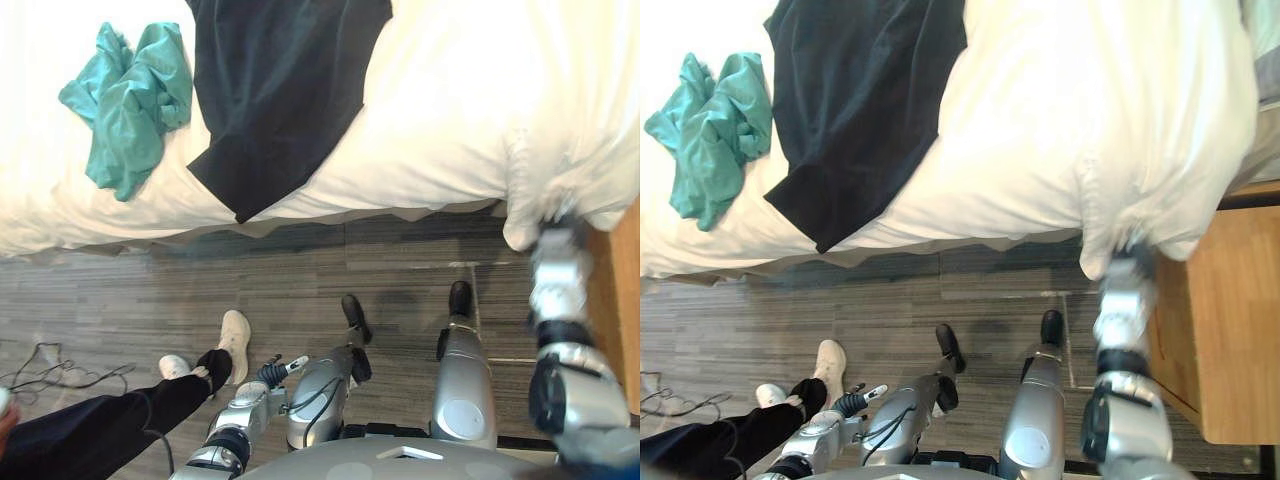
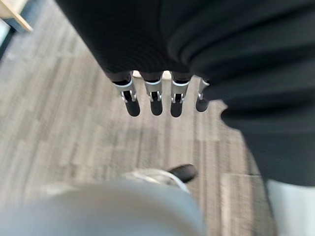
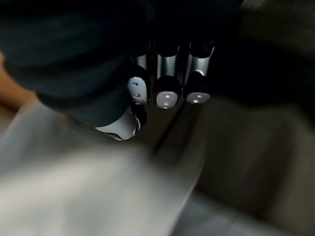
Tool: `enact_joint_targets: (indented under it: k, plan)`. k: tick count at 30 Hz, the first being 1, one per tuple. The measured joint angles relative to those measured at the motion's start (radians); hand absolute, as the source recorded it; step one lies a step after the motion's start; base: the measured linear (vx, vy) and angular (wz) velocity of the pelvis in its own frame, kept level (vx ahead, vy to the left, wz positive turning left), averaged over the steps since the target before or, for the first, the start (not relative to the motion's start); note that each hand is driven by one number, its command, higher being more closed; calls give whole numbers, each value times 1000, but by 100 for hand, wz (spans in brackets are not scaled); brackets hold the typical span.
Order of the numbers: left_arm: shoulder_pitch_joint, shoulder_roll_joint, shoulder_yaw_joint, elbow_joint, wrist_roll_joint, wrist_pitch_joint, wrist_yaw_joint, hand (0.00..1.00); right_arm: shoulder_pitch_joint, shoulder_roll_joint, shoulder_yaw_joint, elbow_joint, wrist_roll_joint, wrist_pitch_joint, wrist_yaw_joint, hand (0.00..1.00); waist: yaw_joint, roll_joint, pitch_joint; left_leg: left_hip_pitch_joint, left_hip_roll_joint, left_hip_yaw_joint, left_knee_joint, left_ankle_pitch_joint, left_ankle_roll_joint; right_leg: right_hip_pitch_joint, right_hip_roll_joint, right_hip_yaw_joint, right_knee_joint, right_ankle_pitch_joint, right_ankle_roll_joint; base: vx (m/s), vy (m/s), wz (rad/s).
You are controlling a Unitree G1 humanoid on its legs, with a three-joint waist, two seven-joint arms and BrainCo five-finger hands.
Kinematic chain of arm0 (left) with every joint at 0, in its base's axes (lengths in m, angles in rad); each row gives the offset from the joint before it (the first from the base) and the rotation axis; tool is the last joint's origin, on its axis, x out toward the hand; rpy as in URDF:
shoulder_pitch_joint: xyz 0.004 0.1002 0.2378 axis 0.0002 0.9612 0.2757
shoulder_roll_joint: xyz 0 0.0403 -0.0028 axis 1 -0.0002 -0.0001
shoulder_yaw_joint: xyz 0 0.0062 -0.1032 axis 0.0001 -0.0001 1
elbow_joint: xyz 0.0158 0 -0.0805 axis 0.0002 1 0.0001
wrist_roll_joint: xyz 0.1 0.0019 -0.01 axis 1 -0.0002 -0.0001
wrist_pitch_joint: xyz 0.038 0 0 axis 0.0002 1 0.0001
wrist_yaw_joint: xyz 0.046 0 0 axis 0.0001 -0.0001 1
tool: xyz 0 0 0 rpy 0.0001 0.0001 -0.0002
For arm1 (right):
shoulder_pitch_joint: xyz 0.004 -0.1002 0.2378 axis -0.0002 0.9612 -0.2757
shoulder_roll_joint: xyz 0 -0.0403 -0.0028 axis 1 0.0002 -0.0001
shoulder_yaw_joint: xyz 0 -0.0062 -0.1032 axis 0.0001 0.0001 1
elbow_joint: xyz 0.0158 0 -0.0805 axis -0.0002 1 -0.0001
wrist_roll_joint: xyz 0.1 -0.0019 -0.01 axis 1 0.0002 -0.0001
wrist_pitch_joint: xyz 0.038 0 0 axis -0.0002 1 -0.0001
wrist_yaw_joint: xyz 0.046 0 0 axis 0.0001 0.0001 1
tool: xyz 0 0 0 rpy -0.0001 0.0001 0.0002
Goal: Tidy the bed and pick cloth on bed and put in laundry
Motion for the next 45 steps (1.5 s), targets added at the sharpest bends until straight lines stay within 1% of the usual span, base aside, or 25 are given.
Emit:
enact_joint_targets:
  k: [2, 3, 6, 8, 12, 15, 19, 22, 24, 26, 27, 29, 30, 31, 32, 33, 34, 35, 36, 37, 38, 40, 41, 42, 45]
  plan:
    - [5, -15, 0, -18, 2, 39, 5, 0, 114, 73, 8, 26, -18, 2, 4, 100, -19, -35, -24, 60, 5, 12, -12, -8, -11, 62, 9, 2, -31, 6, 2, 97, 1, -21]
    - [6, -18, 0, -21, 2, 49, 5, 0, 131, 81, 11, 36, -30, 1, 5, 0, -20, -49, -34, 73, 5, 18, -15, -11, -14, 75, 14, 4, -39, 7, 2, 75, 14, -25]
    - [17, 1, 11, -23, 27, 84, 24, 0, 174, 98, 7, 70, -64, -7, 10, 0, -17, -107, -81, 111, 15, 23, -22, -18, -17, 128, 34, 3, -85, 19, -3, 45, -3, -11]
    - [24, 3, 22, -23, 26, 95, 31, 0, 176, 94, 0, 83, -129, -18, 17, 0, -15, -122, -93, 140, 17, 22, -34, -18, -16, 161, 38, -1, -102, 21, -3, 18, -5, 0]
    - [43, 3, 21, -23, 25, 97, 37, 0, 175, 95, 8, 90, -289, -48, 26, 0, -14, -118, -119, 189, 15, 21, -42, -21, -17, 214, 38, -8, -113, 19, 0, 0, 0, 0]
    - [49, 3, 21, -23, 20, 113, 54, 0, 175, 84, 10, 106, -368, -46, 52, 0, -15, -109, -129, 188, 16, 18, 10, -67, -13, 217, 27, -8, -68, -25, 4, 8, 13, 3]
    - [51, 2, 47, -18, -25, 104, 96, 0, 231, 23, 78, 119, -517, -42, 124, 0, -33, -87, -112, 67, 76, -31, 427, -263, -22, 179, -26, 4, 185, -171, 18, 17, 2, 14]
    - [57, -2, 92, -23, -55, 79, 128, 0, 245, 20, 100, 115, -582, -46, 137, 0, -40, -114, -99, 25, 83, -12, 533, -275, -12, 132, -65, 36, 260, -215, 6, -15, 70, -8]
    - [58, -10, 125, -17, -72, 68, 147, 0, 244, 29, 103, 98, -600, -46, 145, 0, -44, -114, -101, 5, 116, -2, 585, -312, 24, 113, -69, 72, 265, -209, 5, 39, 85, -47]
    - [67, -17, 138, -20, -97, 56, 176, 0, 249, 20, 104, 102, -625, -47, 165, 0, -43, -122, -105, 13, 231, -65, 554, -307, 36, 88, -74, 120, 266, -196, 30, 28, 142, -49]
    - [68, -18, 139, -26, -98, 51, 186, 0, 249, 19, 104, 104, -632, -47, 168, 0, -40, -125, -106, 12, 254, -93, 536, -299, 39, 77, -79, 133, 268, -193, 43, 17, 312, -35]
    - [68, -15, 149, -26, -96, 42, 225, 0, 253, 15, 104, 104, -632, -48, 182, 0, -43, -131, -116, 6, 293, -173, 487, -252, 44, 46, -129, 174, 281, -188, 116, 13, 613, -14]
    - [67, -16, 146, -27, -96, 43, 233, 0, 256, 16, 104, 104, -632, -50, 184, 0, -42, -134, -117, 6, 292, -173, 484, -273, -34, 47, -148, 181, 278, -186, 141, 31, 711, 6]
    - [59, -8, 139, -30, -97, 45, 242, 0, 260, 33, 108, 114, -636, -50, 187, 0, -36, -163, -126, -17, 251, -166, 544, -308, -180, 61, -202, 196, 234, -153, 151, 25, 368, 14]
    - [52, 1, 129, -29, -96, 52, 245, 0, 261, 49, 108, 123, -644, -53, 176, 0, -32, -171, -133, -37, 234, -170, 583, -331, -178, 84, -222, 192, 194, -112, 149, 64, 615, 15]
    - [36, 15, 124, -27, -91, 75, 247, 0, 267, 57, 88, 152, -659, -59, 154, 0, -14, -184, -140, -58, 219, -170, 636, -370, -170, 112, -243, 168, 116, 19, 120, 55, 608, 0]
    - [25, 27, 110, -30, -75, 100, 245, 0, 257, 49, 99, 169, -673, -55, 157, 0, 12, -191, -145, -53, 211, -147, 639, -376, -149, 124, -247, 104, 51, 171, 37, 63, 709, -17]
    - [26, 33, 103, -37, -65, 110, 244, 0, 255, 48, 113, 173, -676, -53, 156, 0, 20, -186, -144, -43, 211, -126, 625, -368, -136, 120, -246, 67, 38, 218, 4, 48, 513, -34]
    - [25, 45, 84, -47, -51, 120, 240, 0, 252, 49, 145, 172, -689, -53, 171, 0, 29, -201, -153, -8, 204, -104, 573, -350, -107, 117, -219, -17, 53, 198, 18, 53, 389, -39]
    - [30, 53, 61, -62, -48, 133, 236, 0, 244, 51, 200, 150, -701, -56, 202, 0, 32, -207, -158, 35, 197, -77, 498, -320, -90, 137, -157, -83, 53, 144, 60, 60, 333, -31]
    - [32, 54, 48, -63, -44, 138, 230, 0, 240, 56, 224, 135, -716, -60, 214, 0, 31, -208, -158, 52, 190, -68, 456, -301, -83, 150, -120, -104, 50, 124, 68, 45, 238, -4]
    - [-6, 34, -2, -67, -10, 163, 201, 0, 215, 68, 275, 102, -753, -63, 231, 0, 21, -207, -167, 78, 111, -64, 293, -200, -46, 180, -10, -175, 13, 7, 70, 43, 193, 37]
    - [-16, 26, -14, -66, 2, 170, 200, 0, 206, 66, 277, 99, -756, -65, 232, 0, 15, -214, -172, 81, 88, -69, 261, -181, -39, 192, 2, -182, -8, -19, 48, 19, 153, 62]
    - [-29, 6, -30, -62, 24, 178, 202, 0, 201, 57, 278, 92, -770, -72, 237, 0, 6, -184, -171, 81, 58, -89, 222, -161, -31, 216, 6, -179, -56, -25, 24, 3, 122, 58]
    - [-18, -12, -61, -43, 36, 166, 211, 0, 209, 56, 329, 109, -791, -76, 252, 0, 10, -155, -179, 106, 38, -103, 194, -134, -32, 252, 6, -181, -85, -14, 19, 7, 41, 20]
